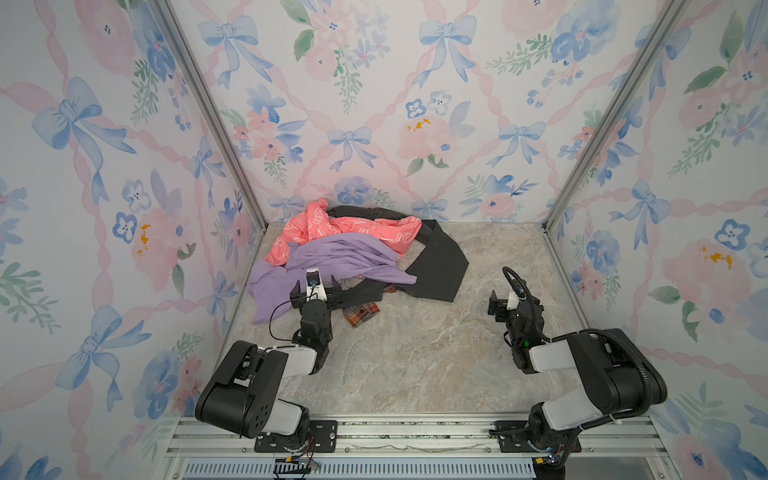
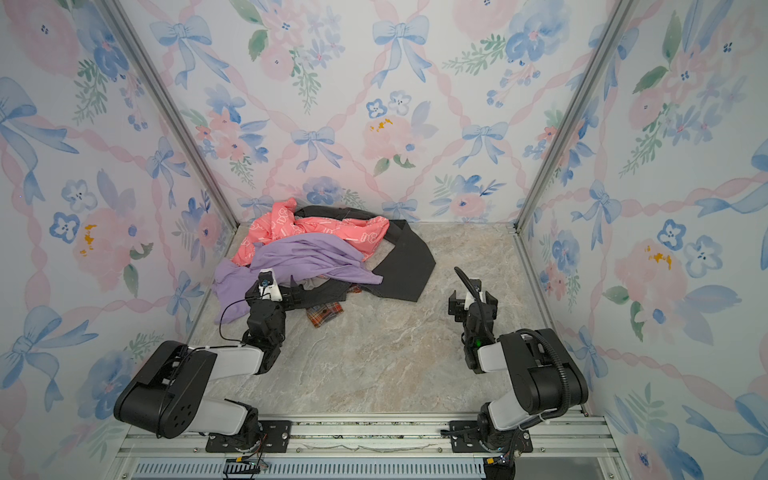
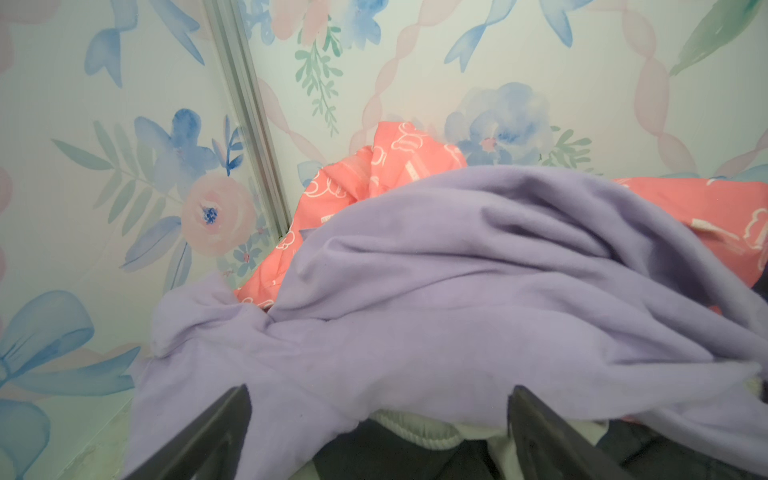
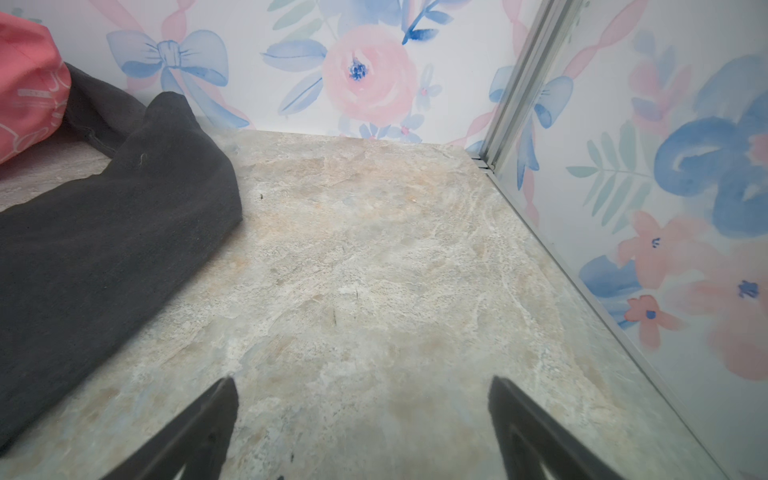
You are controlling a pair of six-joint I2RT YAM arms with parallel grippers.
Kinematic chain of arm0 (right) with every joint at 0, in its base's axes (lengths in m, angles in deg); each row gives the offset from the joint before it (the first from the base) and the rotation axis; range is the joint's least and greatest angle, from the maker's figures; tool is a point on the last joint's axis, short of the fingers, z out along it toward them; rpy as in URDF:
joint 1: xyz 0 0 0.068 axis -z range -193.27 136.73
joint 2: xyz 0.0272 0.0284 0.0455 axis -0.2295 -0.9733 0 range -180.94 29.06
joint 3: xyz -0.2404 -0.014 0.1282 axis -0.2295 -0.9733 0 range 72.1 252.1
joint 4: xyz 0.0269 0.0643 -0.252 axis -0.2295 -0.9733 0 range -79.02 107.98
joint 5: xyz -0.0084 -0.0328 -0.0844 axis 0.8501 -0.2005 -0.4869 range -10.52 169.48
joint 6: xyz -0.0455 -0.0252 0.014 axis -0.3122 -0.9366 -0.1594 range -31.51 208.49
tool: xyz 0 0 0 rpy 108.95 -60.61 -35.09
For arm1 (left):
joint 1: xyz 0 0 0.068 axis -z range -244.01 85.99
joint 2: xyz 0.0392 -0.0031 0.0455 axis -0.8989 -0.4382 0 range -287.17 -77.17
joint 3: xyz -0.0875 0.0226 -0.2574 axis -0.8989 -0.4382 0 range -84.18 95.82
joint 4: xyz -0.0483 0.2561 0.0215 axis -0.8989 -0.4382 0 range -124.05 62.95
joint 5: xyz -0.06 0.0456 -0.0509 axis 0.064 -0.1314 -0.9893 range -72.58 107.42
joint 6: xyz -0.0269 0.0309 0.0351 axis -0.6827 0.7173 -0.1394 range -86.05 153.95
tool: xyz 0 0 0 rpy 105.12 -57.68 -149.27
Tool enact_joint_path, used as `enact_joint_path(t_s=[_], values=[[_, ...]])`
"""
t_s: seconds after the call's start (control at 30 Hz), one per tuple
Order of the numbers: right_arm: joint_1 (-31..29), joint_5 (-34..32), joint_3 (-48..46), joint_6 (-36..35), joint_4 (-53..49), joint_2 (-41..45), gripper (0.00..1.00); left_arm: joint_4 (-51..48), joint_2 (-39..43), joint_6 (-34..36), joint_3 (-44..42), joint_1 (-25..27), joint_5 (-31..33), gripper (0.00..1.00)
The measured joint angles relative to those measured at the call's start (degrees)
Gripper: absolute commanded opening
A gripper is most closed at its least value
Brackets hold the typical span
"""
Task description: Pick out a specific cloth from the pile
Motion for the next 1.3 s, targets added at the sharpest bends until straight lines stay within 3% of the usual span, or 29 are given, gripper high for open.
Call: enact_joint_path(t_s=[0.4, 0.63, 0.77, 1.0, 1.3], values=[[-3.50, -8.37, -2.86, -2.10, 5.95, 0.66, 1.00, -29.73, 9.14, -7.78, 14.64, 1.18, 0.00, 0.98], [-11.93, -14.93, 6.97, -3.30, -15.32, 17.09, 0.97, -42.58, 10.58, -13.53, 22.18, 0.57, -3.48, 0.98], [-15.13, -16.76, 15.13, -0.50, -27.65, 20.70, 0.97, -46.56, 12.50, -16.70, 23.23, -1.68, -6.91, 0.98], [-23.71, -14.64, 27.19, 5.95, -45.64, 19.78, 0.97, -51.60, 12.76, -20.17, 26.88, -5.49, -14.49, 0.98], [-40.65, -7.72, 41.88, 11.04, -60.11, 6.34, 0.96, -56.78, 10.78, -20.83, 32.11, -9.49, -26.25, 0.96]])
